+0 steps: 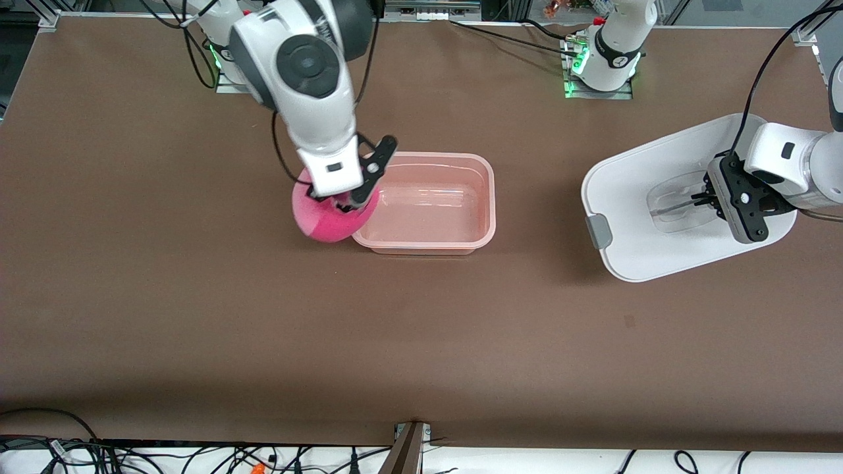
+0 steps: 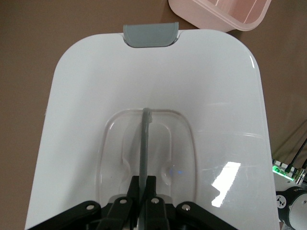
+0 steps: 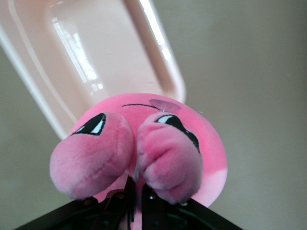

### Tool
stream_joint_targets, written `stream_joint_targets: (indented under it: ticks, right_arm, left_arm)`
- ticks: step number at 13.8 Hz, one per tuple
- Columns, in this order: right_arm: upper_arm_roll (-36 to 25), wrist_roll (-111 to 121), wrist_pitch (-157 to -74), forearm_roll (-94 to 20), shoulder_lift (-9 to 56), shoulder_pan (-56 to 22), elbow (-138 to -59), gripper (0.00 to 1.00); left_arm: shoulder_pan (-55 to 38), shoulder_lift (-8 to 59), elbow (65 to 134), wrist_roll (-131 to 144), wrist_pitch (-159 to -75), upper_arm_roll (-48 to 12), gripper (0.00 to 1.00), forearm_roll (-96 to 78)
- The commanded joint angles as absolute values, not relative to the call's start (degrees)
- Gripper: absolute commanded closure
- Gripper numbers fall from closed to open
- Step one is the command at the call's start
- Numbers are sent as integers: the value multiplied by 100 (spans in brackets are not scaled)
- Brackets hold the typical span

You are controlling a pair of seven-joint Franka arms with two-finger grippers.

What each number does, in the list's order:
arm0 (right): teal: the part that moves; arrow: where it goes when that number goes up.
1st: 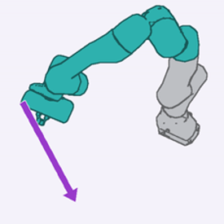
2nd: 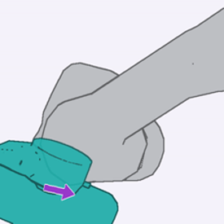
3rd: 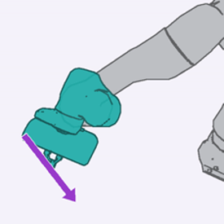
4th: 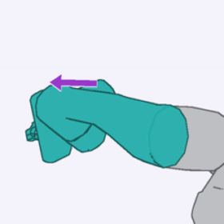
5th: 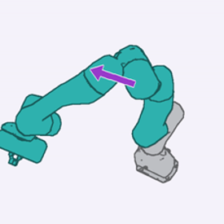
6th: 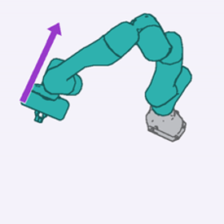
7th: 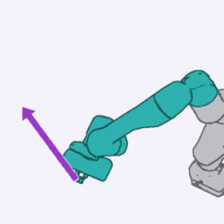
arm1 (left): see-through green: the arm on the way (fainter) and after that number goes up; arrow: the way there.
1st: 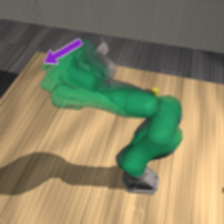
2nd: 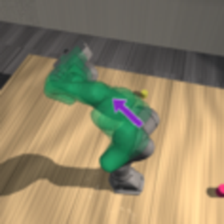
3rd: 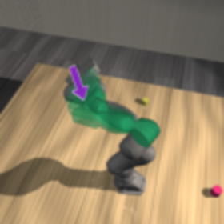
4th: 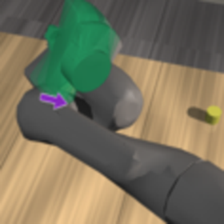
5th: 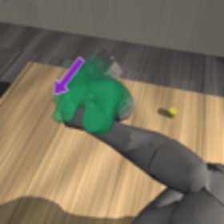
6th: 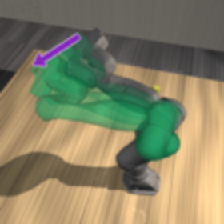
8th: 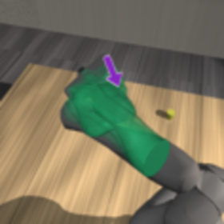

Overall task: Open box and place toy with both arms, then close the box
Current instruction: 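Carry the pink toy with the right gripper over the pink container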

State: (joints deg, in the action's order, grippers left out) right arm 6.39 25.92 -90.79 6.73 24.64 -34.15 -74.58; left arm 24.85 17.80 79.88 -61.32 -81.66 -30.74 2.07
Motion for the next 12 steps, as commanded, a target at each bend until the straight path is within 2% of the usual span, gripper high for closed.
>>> stream_joint_targets:
  ticks: [1,3,7,12]
  right_arm:
    - [545,2541,-8885,843,2628,-4023,-7216,100]
    - [536,2347,-9017,1106,2820,-4367,-7155,100]
    - [519,2233,-9218,1160,3514,-4526,-6566,100]
    - [510,1795,-9720,1520,4095,-4667,-6565,100]
  left_arm:
    - [2470,1872,7770,-6223,-8024,-3111,100,255]
    - [2452,1872,7770,-6214,-8024,-3120,100,255]
    - [2452,1898,7761,-6205,-8016,-3120,100,246]
    - [2426,1898,7752,-6179,-8024,-3129,100,246]
